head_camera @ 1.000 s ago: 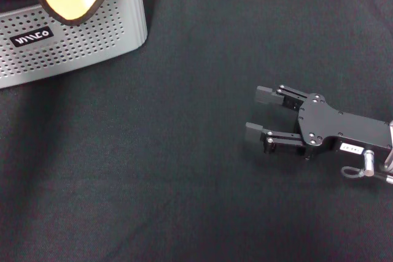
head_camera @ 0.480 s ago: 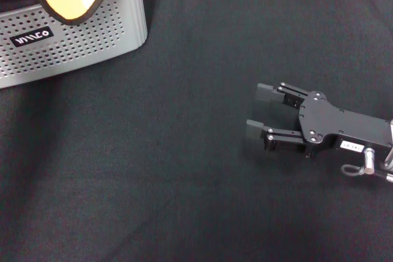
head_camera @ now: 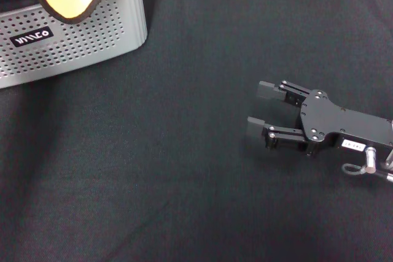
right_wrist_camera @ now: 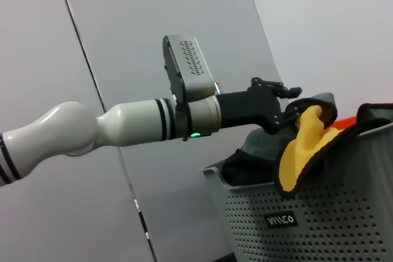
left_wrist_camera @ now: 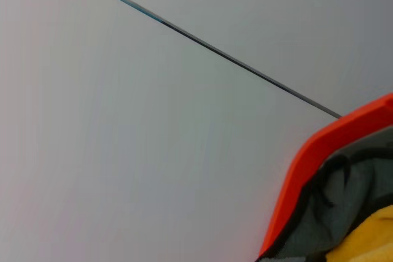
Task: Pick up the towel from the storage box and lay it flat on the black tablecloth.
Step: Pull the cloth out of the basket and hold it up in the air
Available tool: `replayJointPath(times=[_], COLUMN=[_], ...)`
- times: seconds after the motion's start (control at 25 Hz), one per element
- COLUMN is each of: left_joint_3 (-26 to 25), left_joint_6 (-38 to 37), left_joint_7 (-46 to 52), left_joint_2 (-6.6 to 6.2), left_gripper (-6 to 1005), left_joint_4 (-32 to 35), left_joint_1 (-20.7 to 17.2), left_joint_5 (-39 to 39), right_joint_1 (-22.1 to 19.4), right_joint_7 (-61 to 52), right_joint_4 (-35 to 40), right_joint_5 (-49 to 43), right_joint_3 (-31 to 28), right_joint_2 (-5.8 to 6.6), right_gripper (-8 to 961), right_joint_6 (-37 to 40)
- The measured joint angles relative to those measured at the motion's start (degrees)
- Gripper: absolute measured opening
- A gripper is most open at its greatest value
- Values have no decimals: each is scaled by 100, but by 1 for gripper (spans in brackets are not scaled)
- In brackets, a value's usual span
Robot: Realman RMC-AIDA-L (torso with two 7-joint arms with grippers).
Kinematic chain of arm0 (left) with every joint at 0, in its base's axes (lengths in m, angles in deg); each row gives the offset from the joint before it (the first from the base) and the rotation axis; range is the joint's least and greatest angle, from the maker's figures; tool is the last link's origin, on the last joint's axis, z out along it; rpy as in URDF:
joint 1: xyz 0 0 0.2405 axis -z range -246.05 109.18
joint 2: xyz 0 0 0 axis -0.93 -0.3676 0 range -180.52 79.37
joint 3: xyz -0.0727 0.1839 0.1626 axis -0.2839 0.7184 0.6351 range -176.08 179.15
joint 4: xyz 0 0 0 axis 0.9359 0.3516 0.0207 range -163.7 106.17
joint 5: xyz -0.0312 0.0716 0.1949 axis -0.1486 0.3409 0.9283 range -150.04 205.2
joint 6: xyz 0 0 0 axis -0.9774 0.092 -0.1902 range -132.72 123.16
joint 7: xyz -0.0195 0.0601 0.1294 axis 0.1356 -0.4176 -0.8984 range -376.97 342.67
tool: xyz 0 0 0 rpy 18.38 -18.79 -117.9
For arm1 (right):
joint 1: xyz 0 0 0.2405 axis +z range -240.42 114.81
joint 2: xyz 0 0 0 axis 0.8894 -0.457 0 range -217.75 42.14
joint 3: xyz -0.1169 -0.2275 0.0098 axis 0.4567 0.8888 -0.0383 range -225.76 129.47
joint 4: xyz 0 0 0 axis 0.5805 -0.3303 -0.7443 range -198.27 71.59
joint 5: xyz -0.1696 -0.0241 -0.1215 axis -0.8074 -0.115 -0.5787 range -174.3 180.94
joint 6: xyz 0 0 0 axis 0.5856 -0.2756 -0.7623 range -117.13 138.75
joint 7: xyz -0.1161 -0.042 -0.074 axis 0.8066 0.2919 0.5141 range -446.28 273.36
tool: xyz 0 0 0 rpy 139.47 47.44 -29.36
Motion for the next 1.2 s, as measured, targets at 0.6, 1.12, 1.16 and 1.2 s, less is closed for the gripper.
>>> replayJointPath(times=[0.6, 1.12, 1.16, 1.2], left_joint_3=[-663, -659, -654, -649], left_joint_6=[14, -755, -782, -833], left_joint_7=[-39, 368, 401, 462], left_joint_2=[4, 10, 11, 11], left_gripper=[204, 117, 89, 60], left_joint_4=[-627, -171, -127, -71], left_joint_1=[576, 516, 498, 478], left_joint_5=[-2, -13, -14, -16], right_joint_1=[-52, -138, -148, -158], right_joint_7=[2, 2, 2, 2], right_joint_4=[0, 0, 0, 0], right_joint_5=[-1, -6, -6, -6], right_joint_3=[9, 9, 9, 9], right_joint_2=[0, 0, 0, 0], right_gripper=[868, 869, 869, 868], right_joint_6=[18, 88, 88, 88])
